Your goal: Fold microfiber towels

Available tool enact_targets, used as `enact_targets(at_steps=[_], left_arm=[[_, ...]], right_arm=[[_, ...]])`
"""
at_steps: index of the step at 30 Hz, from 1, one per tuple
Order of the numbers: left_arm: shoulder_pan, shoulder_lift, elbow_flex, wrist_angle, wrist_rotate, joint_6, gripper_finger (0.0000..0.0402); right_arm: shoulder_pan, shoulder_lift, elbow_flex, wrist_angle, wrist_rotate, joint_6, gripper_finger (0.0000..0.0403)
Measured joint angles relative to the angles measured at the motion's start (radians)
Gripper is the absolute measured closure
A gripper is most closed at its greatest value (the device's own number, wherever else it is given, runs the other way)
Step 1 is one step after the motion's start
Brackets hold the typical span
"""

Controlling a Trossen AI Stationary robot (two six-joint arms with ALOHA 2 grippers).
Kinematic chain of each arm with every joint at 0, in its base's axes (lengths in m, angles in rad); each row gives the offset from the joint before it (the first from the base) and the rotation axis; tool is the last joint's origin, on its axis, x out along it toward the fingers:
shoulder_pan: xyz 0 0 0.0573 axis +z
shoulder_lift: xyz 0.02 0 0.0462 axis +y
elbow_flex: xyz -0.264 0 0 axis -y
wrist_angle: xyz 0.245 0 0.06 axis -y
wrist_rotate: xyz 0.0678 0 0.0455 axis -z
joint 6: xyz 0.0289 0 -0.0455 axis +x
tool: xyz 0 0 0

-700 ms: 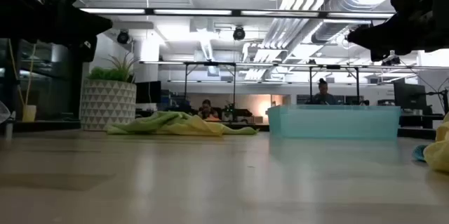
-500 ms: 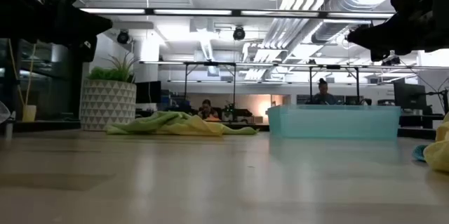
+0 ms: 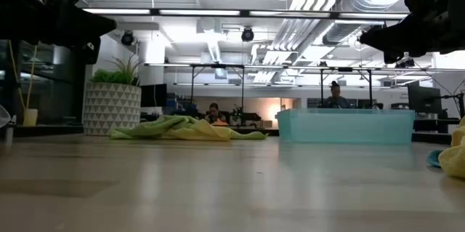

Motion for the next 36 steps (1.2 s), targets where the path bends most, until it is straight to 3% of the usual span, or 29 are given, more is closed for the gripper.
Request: enact_targets(at_steps=[30, 33, 36], left_arm=[[0.000, 0.000, 0.000, 0.010, 0.000, -0.011, 0.0398], [0.000, 0.001, 0.000, 0.103, -0.012, -0.086, 0.0398], [0.000, 0.000, 0.000, 0.312, -0.125, -0.240, 0.0398]], right_arm=[[0.000, 0.000, 0.000, 0.000, 0.000, -0.001, 0.0402], [0.000, 0.000, 0.000, 0.000, 0.000, -0.001, 0.0402], [0.000, 0.000, 0.000, 0.000, 0.000, 0.000, 0.0402]])
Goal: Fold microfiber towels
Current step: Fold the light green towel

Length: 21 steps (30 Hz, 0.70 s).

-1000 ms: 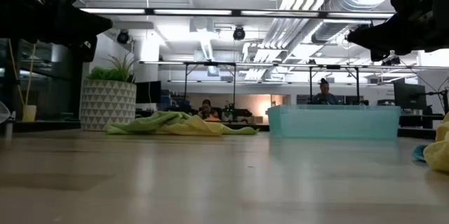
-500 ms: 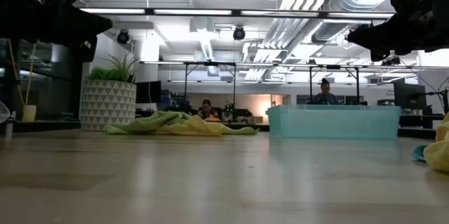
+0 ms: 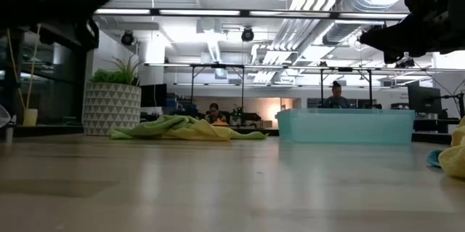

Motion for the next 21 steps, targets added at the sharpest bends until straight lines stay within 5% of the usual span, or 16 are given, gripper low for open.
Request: enact_targets(at_steps=[4, 9, 13, 21], left_arm=[[0.001, 0.035, 0.011, 0.183, -0.235, -0.081, 0.0398], [-0.017, 0.288, 0.167, 0.042, -0.203, -0.065, 0.0398], [-0.038, 0.583, 0.384, -0.249, -0.208, -0.065, 0.0398], [-0.023, 1.065, 0.760, -0.968, -0.152, -0.350, 0.0368]], right_arm=[[0.000, 0.000, 0.000, 0.000, 0.000, 0.000, 0.0402], [0.000, 0.000, 0.000, 0.000, 0.000, 0.000, 0.0402], [0.000, 0.000, 0.000, 0.000, 0.000, 0.000, 0.0402], [0.000, 0.000, 0.000, 0.000, 0.000, -0.001, 0.0402]])
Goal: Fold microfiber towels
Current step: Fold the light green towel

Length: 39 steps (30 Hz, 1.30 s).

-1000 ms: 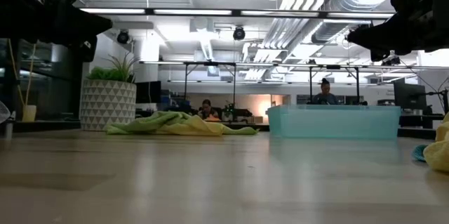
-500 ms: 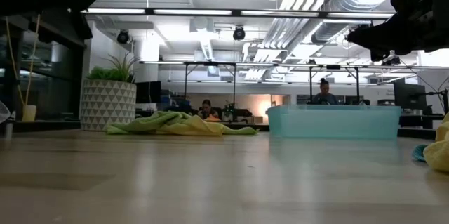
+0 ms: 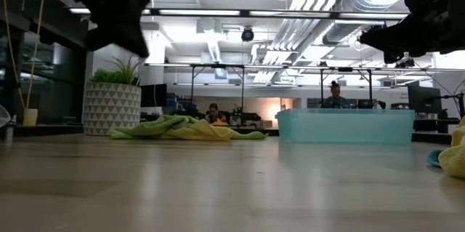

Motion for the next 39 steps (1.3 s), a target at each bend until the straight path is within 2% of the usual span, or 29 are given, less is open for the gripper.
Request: enact_targets(at_steps=[5, 10, 15, 19, 30, 35, 39], left_arm=[[0.058, 0.187, 0.041, -0.125, 0.130, -0.066, 0.0305], [0.151, 0.303, 0.041, -0.176, 0.153, -0.080, 0.0243], [0.233, 0.368, 0.041, -0.177, 0.148, -0.094, 0.0215], [0.283, 0.413, 0.041, -0.169, 0.129, -0.080, 0.0216], [0.361, 0.513, 0.041, -0.135, 0.138, 0.083, 0.0237], [0.383, 0.554, 0.046, -0.133, 0.175, 0.168, 0.0267], [0.388, 0.566, 0.046, -0.131, 0.197, 0.239, 0.0308]], right_arm=[[0.000, 0.000, 0.000, 0.000, 0.000, 0.000, 0.0402], [0.000, 0.000, 0.000, 0.000, 0.000, 0.001, 0.0402], [0.000, 0.000, 0.000, 0.000, 0.000, 0.002, 0.0402], [0.000, 0.000, 0.000, 0.000, 0.000, 0.001, 0.0402], [0.000, 0.000, 0.000, 0.000, 0.000, 0.000, 0.0402], [0.000, 0.000, 0.000, 0.000, 0.000, 0.000, 0.0402], [0.000, 0.000, 0.000, 0.000, 0.000, 0.001, 0.0402]])
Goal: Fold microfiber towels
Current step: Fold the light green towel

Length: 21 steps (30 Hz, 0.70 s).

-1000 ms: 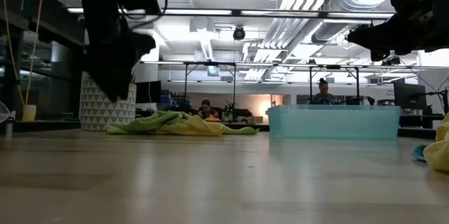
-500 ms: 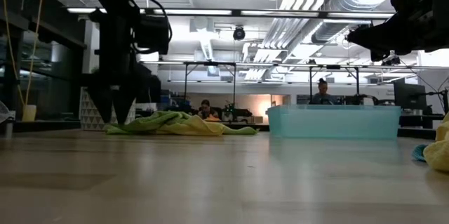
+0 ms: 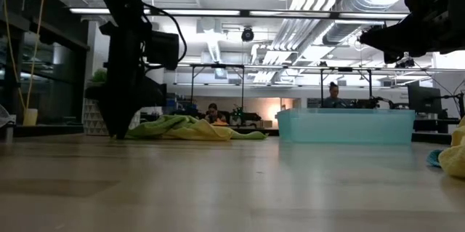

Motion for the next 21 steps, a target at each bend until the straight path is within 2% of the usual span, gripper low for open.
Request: enact_targets(at_steps=[5, 11, 14, 18, 21], left_arm=[[-0.007, -0.077, -0.010, -0.039, 0.066, 0.040, 0.0390], [-0.019, -0.278, -0.007, -0.121, 0.194, 0.055, 0.0398], [-0.041, -0.381, -0.006, -0.119, 0.297, 0.047, 0.0398], [-0.092, -0.470, -0.006, -0.056, 0.437, -0.010, 0.0400], [-0.136, -0.513, -0.006, 0.051, 0.528, -0.077, 0.0400]], right_arm=[[0.000, 0.000, 0.000, 0.000, 0.000, 0.000, 0.0402], [0.000, 0.000, 0.000, 0.000, 0.000, 0.000, 0.0402], [0.000, 0.000, 0.000, 0.000, 0.000, 0.000, 0.0402], [0.000, 0.000, 0.000, 0.000, 0.000, 0.000, 0.0402], [0.000, 0.000, 0.000, 0.000, 0.000, 0.000, 0.0402]])
